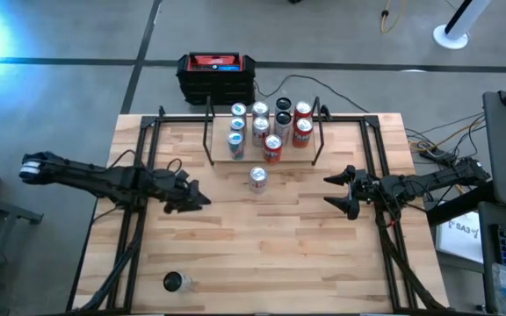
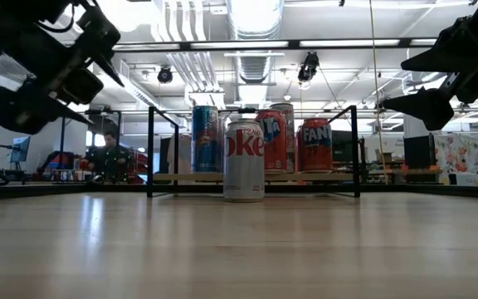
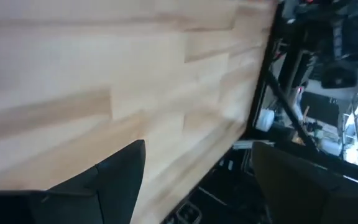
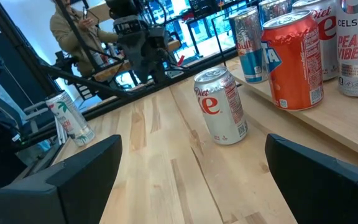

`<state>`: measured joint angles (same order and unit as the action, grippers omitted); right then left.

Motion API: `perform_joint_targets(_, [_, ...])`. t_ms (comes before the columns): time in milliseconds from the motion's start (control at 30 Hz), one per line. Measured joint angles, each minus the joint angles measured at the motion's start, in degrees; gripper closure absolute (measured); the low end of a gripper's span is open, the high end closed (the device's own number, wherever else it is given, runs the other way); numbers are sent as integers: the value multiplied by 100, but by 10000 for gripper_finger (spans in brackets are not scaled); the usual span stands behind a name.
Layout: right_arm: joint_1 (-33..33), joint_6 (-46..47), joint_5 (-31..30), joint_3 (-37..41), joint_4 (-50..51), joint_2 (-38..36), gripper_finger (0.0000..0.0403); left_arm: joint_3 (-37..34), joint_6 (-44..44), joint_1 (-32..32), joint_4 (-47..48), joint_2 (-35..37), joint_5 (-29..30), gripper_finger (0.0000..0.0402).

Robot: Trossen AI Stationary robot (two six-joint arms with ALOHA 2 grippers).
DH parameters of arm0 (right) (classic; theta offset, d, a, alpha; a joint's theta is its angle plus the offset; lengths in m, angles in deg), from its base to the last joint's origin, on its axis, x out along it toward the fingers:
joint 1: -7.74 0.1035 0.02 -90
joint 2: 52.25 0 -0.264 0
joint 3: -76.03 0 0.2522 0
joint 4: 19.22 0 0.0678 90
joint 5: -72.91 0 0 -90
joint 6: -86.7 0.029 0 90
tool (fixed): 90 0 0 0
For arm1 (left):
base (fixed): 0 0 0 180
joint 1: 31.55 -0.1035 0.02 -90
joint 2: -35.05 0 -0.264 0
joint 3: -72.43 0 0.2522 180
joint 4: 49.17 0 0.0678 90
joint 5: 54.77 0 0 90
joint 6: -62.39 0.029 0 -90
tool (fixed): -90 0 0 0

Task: Place canned beverage on shelf
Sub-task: Move the white pink soda can to the center of the table

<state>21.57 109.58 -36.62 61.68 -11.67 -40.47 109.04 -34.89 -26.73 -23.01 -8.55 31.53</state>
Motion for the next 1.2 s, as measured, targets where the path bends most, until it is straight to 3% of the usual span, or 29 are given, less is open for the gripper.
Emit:
perform_joint_targets(100, [-1, 0, 0, 1, 0, 0, 23, 438, -247, 160, 832, 4, 0, 125])
perform_joint_targets(200, [0, 0, 0, -1, 0, -1, 23, 1514, -588, 311, 2418, -257, 15, 125])
perform_joint_targets(367, [0, 1, 0, 0, 0, 1, 23, 3511, -1214, 753, 4880, -1438, 7, 125])
perform_joint_targets(567, [-1, 0, 0, 0, 0, 0, 23, 5387, -2369, 1634, 6515, -2900, -138, 125])
perform_joint_targets(700, [-1, 0, 0, 0, 0, 0, 23, 6111, -3559, 2391, 6883, -3488, -61, 125])
perform_joint_targets(900, [-1, 1, 0, 1, 0, 1, 23, 6545, -5465, 3475, 6722, -3898, 587, 125])
perform_joint_targets(1000, [-1, 1, 0, -1, 0, -1, 23, 6632, -6231, 3728, 6623, -4139, 498, 125])
perform_joint_targets(1200, [-1, 1, 0, -1, 0, -1, 23, 6865, -6921, 4047, 6222, -4516, 325, 125])
